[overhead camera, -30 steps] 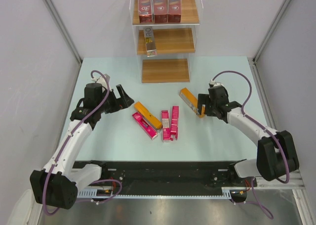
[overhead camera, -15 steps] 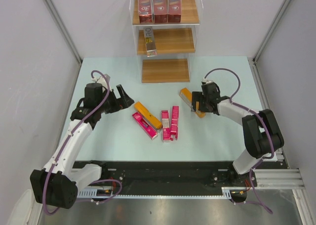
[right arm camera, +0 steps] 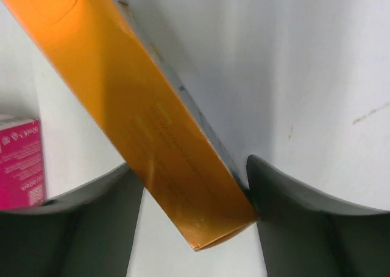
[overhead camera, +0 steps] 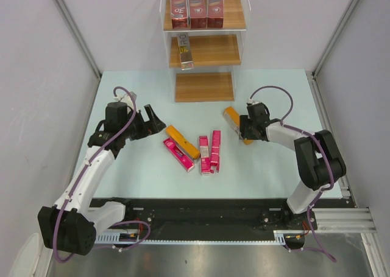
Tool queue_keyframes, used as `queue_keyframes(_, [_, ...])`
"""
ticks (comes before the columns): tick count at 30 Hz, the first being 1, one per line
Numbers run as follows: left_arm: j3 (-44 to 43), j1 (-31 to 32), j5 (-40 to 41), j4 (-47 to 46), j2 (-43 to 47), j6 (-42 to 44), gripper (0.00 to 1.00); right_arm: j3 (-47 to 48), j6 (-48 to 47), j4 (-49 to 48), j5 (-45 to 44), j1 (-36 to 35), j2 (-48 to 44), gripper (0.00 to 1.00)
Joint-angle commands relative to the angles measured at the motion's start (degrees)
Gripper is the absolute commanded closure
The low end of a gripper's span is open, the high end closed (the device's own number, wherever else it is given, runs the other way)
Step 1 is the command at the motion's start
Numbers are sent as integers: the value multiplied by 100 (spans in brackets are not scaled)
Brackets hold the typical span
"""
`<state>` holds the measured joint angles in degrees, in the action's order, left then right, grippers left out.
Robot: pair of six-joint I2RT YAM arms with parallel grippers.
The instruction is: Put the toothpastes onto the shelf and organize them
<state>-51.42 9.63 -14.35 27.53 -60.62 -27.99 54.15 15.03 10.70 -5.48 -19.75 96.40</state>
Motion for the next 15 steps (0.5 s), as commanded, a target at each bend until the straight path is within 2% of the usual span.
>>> queue_keyframes(1, [-70,48,-103,-64,50,65,0,219,-17,-279,187,-11,142,47])
queue_keyframes(2, [-70,39,-103,-55,59,65,0,219,0,-270,239,-20,142,48])
queue_keyframes(4, [-70,39,-103,-63,68,74,0,219,-9,-235,257,-47,134,58])
queue_keyframes(7, [-70,48,-156,-81,59,30,0,227,-9,-165,354,-73,55,64])
queue_keyframes(15, [-79,48,-472,-283,112,-49,0,219,62,-130,758,-73,-490,69])
